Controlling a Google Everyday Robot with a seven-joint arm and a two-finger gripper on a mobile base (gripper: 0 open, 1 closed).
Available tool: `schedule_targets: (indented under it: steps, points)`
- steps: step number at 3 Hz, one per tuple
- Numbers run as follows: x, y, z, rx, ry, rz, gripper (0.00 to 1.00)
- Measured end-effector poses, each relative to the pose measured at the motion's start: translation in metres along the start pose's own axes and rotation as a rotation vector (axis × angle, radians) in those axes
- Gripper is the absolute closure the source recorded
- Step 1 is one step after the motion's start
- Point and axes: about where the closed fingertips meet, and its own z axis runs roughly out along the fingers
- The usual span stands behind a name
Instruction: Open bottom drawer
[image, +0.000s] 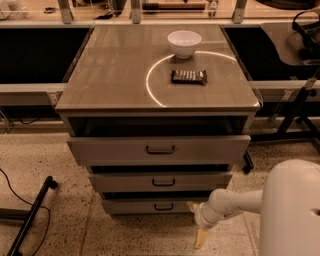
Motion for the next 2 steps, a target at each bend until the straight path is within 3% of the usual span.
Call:
schedule_targets:
  steps: [1,2]
  points:
    - [0.017,-0.015,0.017,0.040,0.048,-0.010,0.00]
    - [0.025,-0.031,0.025,0.069,0.046,-0.014,0.00]
